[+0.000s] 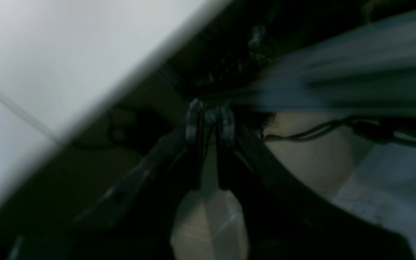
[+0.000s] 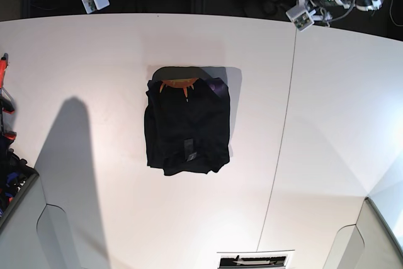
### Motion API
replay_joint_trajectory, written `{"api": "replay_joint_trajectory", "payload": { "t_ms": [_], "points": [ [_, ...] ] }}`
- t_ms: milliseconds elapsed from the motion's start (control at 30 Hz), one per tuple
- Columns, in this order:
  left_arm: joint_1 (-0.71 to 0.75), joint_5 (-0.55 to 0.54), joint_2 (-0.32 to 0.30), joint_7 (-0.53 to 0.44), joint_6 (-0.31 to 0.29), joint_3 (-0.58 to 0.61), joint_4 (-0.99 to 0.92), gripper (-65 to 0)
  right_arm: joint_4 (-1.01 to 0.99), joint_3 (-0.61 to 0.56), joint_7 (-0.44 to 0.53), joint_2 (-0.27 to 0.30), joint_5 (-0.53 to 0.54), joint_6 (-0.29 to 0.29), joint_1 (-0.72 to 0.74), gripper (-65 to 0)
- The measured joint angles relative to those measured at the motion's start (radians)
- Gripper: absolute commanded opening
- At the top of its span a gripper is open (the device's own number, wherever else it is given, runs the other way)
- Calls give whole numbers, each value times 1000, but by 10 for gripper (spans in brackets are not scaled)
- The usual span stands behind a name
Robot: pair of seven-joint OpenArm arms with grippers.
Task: Layout the t-shirt on the table in an organized manner, then fold the t-shirt properly
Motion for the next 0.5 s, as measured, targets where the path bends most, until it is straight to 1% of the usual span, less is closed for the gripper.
{"api": "replay_joint_trajectory", "payload": {
  "t_ms": [100, 167, 200, 300, 333, 400, 433, 500],
  "points": [
    [98, 120, 0, -84, -2, 10, -23, -581, -12, 0, 6, 20, -10, 0, -61, -650],
    [119, 205, 0, -116, -3, 48, -81, -582, -52, 0, 8, 22, -35, 1, -74, -650],
    [115, 240, 0, -119, -3, 73, -125, -584, -80, -1, 8, 22, -53, 1, -74, -650],
    [64, 307, 1, -117, -6, 166, -302, -634, -203, -1, 11, 22, -56, 3, -56, -650],
    [35, 327, 1, -118, 1, 203, -375, -638, -256, -2, 12, 22, -58, 5, -40, -650],
    [-42, 357, 4, -110, 57, 283, -526, -638, -372, -5, -5, 22, -84, 5, 7, -650],
    [-84, 368, 10, -89, 76, 323, -599, -638, -434, -8, -20, 22, -102, 5, 34, -650],
    [-175, 380, 21, -45, 132, 409, -743, -638, -562, -13, -69, 22, -121, -18, 86, -650]
  ]
}}
